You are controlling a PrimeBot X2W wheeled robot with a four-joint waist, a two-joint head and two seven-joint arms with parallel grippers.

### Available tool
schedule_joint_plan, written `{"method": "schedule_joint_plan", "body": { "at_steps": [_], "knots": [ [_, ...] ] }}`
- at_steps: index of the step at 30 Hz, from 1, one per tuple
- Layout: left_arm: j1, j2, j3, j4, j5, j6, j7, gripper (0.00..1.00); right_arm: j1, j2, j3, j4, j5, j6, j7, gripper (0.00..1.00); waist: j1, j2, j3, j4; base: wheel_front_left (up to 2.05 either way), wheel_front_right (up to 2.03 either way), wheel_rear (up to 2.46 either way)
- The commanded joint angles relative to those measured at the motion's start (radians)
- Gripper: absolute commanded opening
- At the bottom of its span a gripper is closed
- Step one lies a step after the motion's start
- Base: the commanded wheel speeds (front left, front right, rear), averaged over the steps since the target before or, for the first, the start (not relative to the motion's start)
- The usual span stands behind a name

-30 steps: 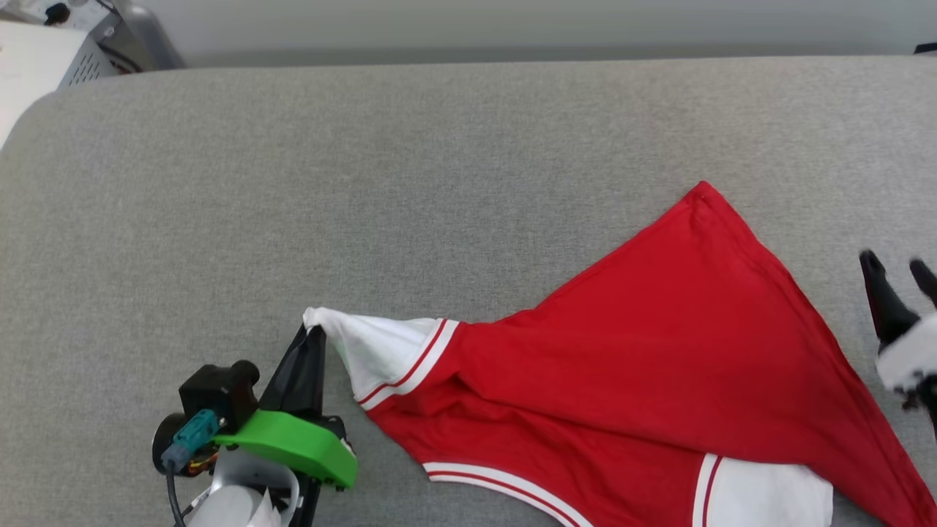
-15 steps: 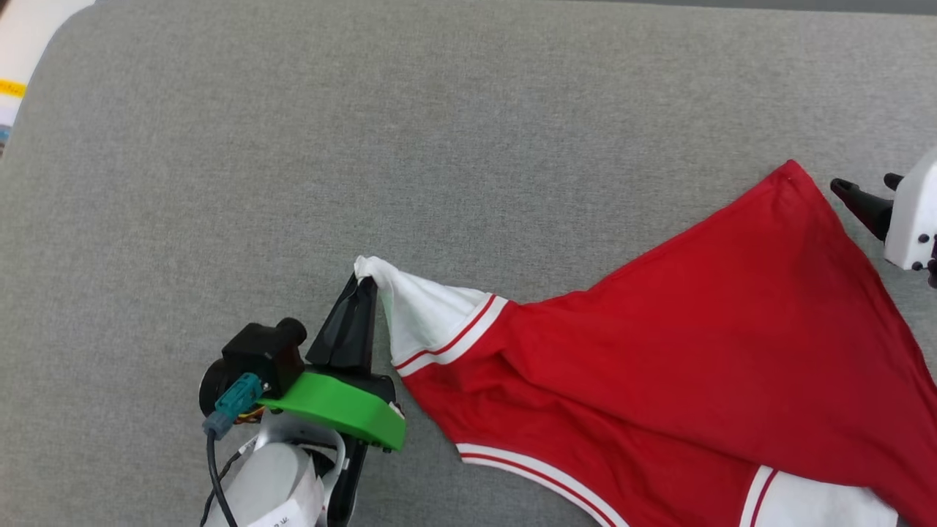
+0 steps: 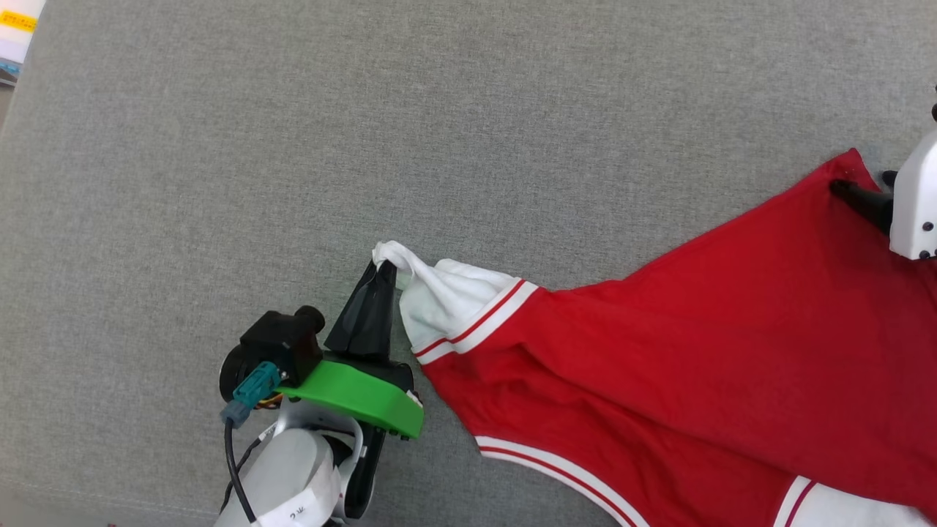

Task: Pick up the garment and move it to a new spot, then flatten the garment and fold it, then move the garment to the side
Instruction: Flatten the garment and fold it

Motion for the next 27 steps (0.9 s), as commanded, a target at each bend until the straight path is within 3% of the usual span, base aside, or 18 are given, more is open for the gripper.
{"method": "schedule_joint_plan", "body": {
  "at_steps": [1,2,3,4,11,20,24,27],
  "knots": [
    [-0.019,-0.007,0.000,0.004,0.010,-0.005,-0.009,0.00,0.058,0.032,0.059,0.043,0.026,-0.001,0.049,1.00,0.0000,0.0000,0.003,0.000,0.00,0.00,0.00],
    [-0.019,-0.008,0.001,0.008,0.009,-0.005,-0.010,0.00,0.059,0.031,0.076,0.045,0.041,-0.001,0.065,0.42,0.0000,0.0000,0.002,-0.001,0.00,0.00,0.00],
    [-0.018,-0.009,0.002,0.011,0.009,-0.006,-0.011,0.00,0.059,0.030,0.088,0.042,0.053,-0.001,0.073,0.11,0.0000,0.0000,0.001,-0.002,0.00,0.00,0.00],
    [-0.018,-0.010,0.002,0.014,0.007,-0.006,-0.012,0.00,0.057,0.027,0.102,0.040,0.066,-0.001,0.080,0.00,0.0000,0.0000,0.000,-0.003,0.00,0.00,0.00],
    [-0.008,-0.010,0.015,0.035,-0.008,-0.014,-0.017,0.00,0.009,0.011,0.155,0.020,0.111,-0.001,0.040,0.00,0.0000,0.0000,-0.045,-0.015,0.00,0.00,0.00],
    [-0.055,0.050,0.067,0.040,-0.024,-0.034,-0.013,0.00,-0.054,0.008,0.101,0.046,0.154,-0.001,-0.154,0.00,0.0000,0.0000,-0.173,-0.054,0.00,0.00,0.00],
    [-0.126,0.081,0.093,0.047,-0.029,-0.047,-0.005,0.00,-0.079,0.024,0.071,0.083,0.154,-0.001,-0.229,0.00,0.0000,0.0000,-0.222,-0.082,0.00,0.00,0.00],
    [-0.251,0.119,0.119,0.114,-0.041,-0.079,0.022,0.00,-0.121,0.079,0.050,0.138,0.139,-0.001,-0.308,0.00,0.0000,0.0000,-0.278,-0.133,0.00,0.00,0.00]
  ]
}}
